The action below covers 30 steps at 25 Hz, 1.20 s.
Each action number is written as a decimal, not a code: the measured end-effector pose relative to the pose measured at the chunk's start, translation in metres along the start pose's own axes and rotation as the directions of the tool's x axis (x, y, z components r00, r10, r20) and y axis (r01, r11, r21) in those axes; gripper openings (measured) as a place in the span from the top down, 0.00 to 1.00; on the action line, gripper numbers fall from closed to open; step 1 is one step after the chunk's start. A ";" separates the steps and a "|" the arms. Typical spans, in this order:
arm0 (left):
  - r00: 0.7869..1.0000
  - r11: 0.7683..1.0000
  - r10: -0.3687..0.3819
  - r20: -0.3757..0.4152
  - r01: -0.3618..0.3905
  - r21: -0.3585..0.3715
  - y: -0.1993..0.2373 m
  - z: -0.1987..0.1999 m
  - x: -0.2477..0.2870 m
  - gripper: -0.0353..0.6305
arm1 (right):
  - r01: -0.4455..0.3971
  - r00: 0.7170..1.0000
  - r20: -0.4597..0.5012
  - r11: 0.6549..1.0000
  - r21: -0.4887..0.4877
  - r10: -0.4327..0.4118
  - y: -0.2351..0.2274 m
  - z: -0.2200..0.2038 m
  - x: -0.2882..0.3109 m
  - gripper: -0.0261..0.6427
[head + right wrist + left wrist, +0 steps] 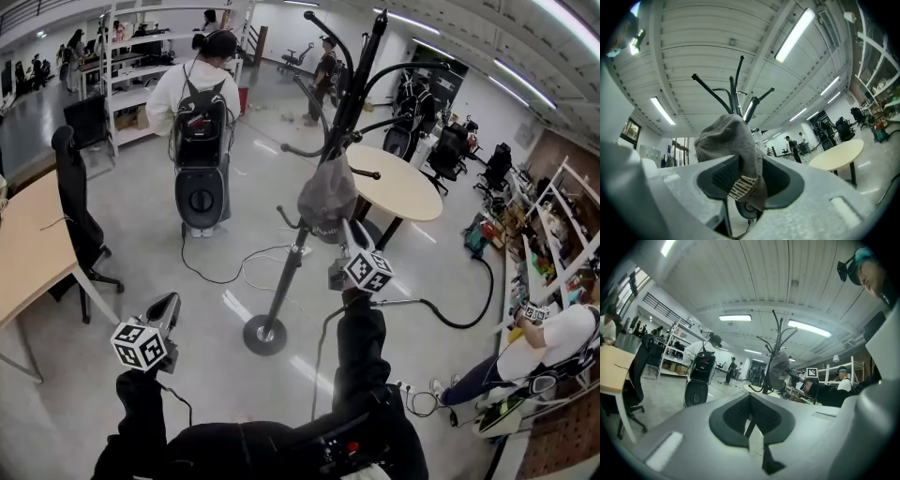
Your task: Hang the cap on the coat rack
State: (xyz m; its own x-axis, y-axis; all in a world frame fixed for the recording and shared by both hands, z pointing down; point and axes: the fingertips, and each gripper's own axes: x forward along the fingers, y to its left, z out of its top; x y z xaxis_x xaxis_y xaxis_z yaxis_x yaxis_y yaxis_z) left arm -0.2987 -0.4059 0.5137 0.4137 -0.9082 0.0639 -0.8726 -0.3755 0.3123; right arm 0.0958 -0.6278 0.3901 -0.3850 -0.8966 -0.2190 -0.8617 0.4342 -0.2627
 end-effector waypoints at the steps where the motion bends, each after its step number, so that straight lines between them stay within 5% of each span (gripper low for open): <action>1: 1.000 1.000 -0.004 -0.002 0.004 0.000 -0.002 0.000 0.000 0.95 | 0.002 1.000 -0.003 1.000 -0.002 -0.002 0.000 -0.001 -0.003 0.75; 19: 0.997 0.998 -0.068 -0.025 0.068 0.005 -0.066 -0.020 -0.005 0.95 | 0.001 0.997 -0.078 0.997 -0.074 -0.007 0.007 -0.013 -0.101 0.74; 30: 0.993 0.994 -0.110 -0.038 0.111 0.014 -0.130 -0.038 -0.012 0.95 | -0.043 0.995 -0.098 0.992 -0.117 0.032 0.018 -0.003 -0.183 0.86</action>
State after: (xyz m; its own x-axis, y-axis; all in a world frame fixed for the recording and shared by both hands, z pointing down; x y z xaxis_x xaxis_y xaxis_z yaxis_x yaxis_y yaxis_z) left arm -0.1806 -0.3394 0.5088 0.5170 -0.8535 0.0654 -0.8249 -0.4764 0.3041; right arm 0.1495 -0.4558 0.4286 -0.4427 -0.8867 -0.1336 -0.8771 0.4592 -0.1410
